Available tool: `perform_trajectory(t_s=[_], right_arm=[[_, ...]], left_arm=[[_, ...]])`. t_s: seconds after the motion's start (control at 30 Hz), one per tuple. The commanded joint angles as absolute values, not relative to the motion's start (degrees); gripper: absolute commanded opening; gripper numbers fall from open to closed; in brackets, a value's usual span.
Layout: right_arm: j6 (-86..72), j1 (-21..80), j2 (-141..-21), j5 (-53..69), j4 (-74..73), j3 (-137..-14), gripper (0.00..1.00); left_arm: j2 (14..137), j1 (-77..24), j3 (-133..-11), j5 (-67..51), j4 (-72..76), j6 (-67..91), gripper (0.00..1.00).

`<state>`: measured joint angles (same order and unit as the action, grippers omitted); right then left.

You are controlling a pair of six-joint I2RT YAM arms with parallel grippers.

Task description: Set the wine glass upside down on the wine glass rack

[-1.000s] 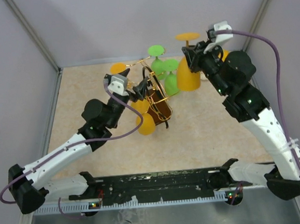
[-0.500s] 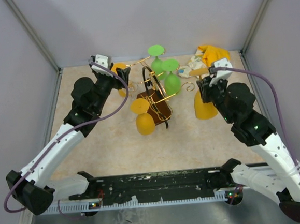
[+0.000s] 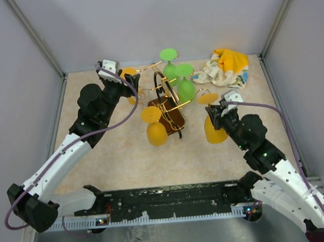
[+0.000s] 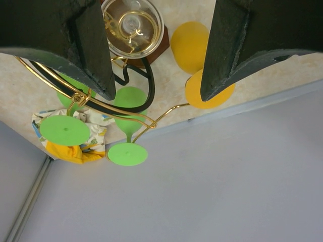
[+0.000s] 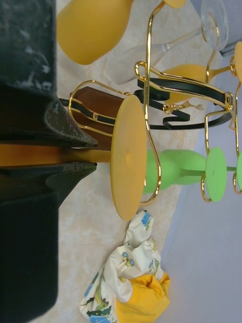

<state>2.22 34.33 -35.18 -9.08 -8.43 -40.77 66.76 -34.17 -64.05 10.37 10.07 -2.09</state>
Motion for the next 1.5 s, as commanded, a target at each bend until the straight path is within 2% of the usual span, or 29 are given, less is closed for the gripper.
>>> perform_trajectory(t_s=[0.0, 0.2, 0.5, 1.47], right_arm=[[3.93, 34.19, -30.91, -6.57, 9.33, -34.31, 0.0], [3.96, 34.19, -30.03, -4.87, 22.41, -26.68, 0.0], [3.43, 34.23, -36.76, -3.64, 34.56, -23.63, 0.0], [4.82, 34.19, -48.7, -10.87, 49.0, -20.52, 0.0]], left_arm=[[66.71, -33.66, -62.51, 10.24, 11.87, -1.29, 0.74], [66.32, -33.53, -61.58, 11.04, 12.6, -1.61, 0.73], [66.01, -33.15, -60.48, 11.84, 13.18, -2.45, 0.73], [64.68, -31.16, -58.98, 12.35, 11.6, -3.05, 0.74]])
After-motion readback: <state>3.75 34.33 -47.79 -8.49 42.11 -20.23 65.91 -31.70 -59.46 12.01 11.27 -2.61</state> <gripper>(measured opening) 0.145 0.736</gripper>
